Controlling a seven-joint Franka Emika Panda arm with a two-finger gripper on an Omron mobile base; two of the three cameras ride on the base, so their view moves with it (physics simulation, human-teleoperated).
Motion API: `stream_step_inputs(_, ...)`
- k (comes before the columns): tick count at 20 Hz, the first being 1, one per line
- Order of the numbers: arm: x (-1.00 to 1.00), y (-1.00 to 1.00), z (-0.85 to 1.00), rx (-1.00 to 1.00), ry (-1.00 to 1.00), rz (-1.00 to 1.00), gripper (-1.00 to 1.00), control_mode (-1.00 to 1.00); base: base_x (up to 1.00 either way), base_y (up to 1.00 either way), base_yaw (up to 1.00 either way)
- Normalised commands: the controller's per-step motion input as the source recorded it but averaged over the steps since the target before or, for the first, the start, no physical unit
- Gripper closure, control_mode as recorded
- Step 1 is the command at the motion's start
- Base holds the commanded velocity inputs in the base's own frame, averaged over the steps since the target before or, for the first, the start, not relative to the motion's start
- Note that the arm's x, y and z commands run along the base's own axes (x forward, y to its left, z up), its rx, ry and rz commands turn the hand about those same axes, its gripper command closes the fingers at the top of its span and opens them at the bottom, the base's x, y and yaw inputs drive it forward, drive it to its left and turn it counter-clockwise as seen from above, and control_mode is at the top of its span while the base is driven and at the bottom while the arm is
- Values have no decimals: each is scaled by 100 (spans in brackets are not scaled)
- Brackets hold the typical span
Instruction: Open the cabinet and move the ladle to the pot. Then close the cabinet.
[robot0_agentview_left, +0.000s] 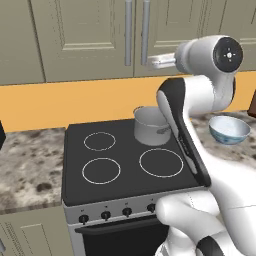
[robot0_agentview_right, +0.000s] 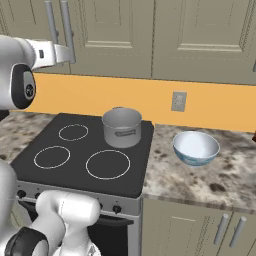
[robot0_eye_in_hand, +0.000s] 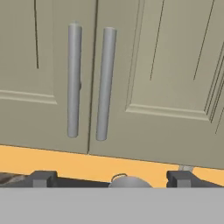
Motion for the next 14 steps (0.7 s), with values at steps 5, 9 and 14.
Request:
stream_step_inputs(5, 2, 6, 37, 0, 0, 0, -100, -100, 0, 0, 0)
stream_step_inputs(9, 8, 0, 23, 0, 1, 0, -100, -100, 0, 0, 0)
stream_step_inputs(14, 34, 0, 3, 0, 2, 0, -100, -100, 0, 0, 0)
